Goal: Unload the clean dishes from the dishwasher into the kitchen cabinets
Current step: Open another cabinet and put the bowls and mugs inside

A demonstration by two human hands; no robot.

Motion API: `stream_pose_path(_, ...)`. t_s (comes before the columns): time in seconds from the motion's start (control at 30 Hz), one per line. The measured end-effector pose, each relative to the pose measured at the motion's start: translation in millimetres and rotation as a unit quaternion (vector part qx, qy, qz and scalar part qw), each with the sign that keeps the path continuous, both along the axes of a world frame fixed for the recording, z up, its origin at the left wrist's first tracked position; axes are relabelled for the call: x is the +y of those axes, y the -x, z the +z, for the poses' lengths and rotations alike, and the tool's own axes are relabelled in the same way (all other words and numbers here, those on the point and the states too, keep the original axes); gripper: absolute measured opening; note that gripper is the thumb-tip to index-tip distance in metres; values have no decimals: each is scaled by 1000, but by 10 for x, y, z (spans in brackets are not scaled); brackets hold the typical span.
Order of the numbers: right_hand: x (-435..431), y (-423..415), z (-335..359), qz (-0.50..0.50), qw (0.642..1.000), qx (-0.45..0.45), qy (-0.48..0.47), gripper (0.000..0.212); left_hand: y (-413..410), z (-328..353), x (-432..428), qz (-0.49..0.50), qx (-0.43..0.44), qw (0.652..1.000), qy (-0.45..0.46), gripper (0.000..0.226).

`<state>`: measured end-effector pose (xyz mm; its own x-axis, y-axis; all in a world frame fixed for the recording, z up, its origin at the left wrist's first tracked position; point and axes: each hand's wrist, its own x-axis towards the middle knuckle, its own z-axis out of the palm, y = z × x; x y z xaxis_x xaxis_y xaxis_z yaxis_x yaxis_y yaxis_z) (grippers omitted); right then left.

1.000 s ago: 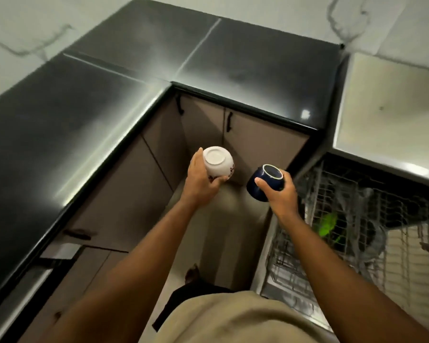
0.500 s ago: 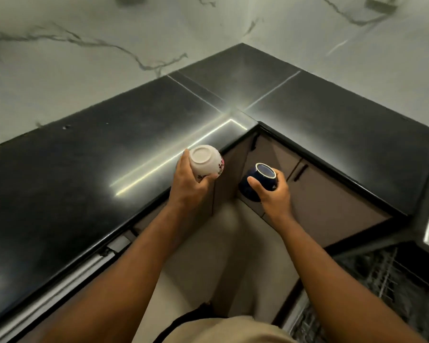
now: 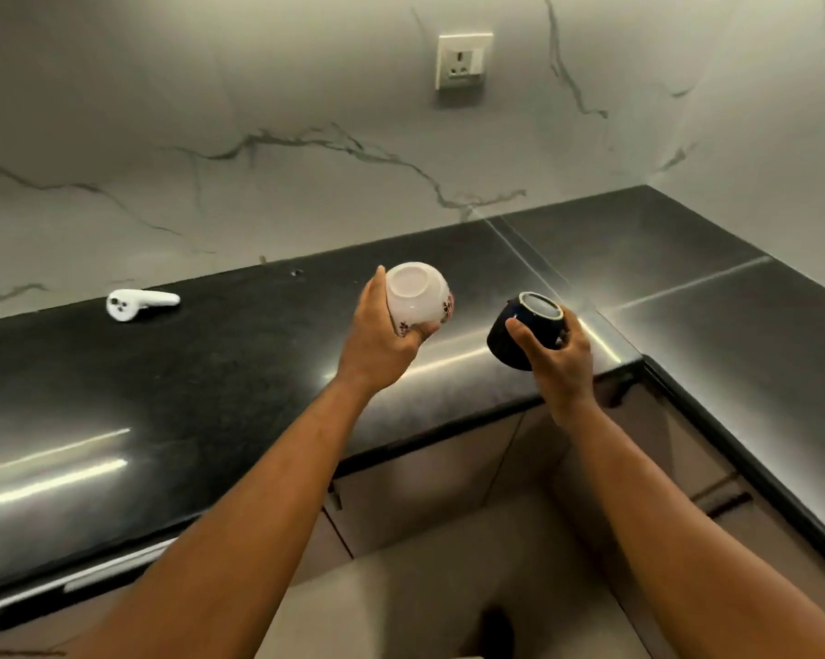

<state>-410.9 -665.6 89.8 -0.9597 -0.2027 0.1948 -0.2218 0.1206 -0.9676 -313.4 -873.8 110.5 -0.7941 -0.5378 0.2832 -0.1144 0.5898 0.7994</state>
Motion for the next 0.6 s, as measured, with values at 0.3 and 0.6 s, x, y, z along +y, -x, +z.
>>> stream_pose_path(0.3, -470, 774, 686, 112, 991, 65, 24, 50, 317, 667, -103, 99, 61, 991, 69, 100)
stream_pose_path(0.6, -824, 1289, 1504, 174, 974, 135, 62, 66, 471, 1365, -201, 174, 111, 967, 151, 91)
